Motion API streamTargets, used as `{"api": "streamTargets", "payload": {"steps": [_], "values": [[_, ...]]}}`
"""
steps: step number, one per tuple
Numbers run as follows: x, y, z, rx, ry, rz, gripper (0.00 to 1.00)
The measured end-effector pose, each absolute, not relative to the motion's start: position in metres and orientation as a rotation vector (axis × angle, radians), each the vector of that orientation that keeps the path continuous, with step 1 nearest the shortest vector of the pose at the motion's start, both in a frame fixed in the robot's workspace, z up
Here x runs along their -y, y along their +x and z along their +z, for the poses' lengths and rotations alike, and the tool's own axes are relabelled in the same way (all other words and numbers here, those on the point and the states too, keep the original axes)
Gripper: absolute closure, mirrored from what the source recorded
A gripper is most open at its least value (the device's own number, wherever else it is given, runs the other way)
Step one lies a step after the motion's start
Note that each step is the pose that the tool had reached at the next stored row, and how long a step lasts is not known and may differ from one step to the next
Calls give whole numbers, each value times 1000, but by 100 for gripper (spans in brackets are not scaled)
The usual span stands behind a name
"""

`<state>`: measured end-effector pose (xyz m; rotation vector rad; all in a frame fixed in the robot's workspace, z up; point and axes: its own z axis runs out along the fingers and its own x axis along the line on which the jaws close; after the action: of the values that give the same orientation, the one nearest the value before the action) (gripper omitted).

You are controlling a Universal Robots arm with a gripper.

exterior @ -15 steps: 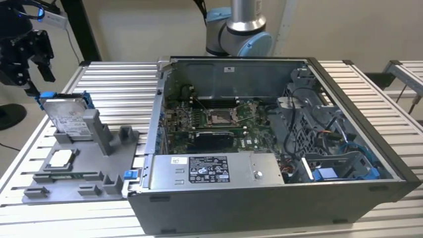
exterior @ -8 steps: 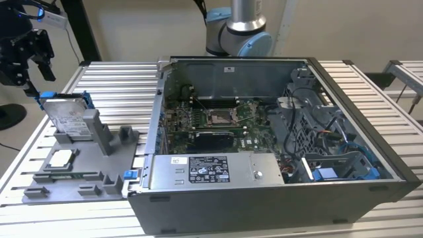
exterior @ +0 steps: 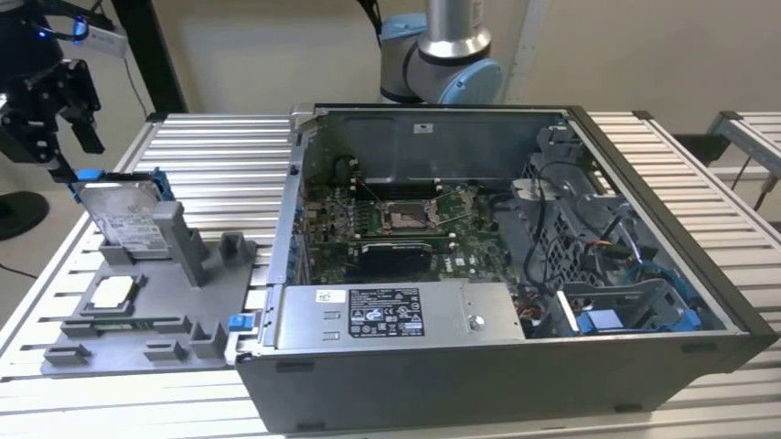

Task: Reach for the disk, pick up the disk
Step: 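Pick up the disk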

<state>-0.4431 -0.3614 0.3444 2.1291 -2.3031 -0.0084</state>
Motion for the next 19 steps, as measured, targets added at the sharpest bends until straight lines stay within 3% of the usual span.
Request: {"api": "streamTargets", "payload": {"steps": [19], "values": [[356, -446, 310, 2297, 2142, -1, 0]]}}
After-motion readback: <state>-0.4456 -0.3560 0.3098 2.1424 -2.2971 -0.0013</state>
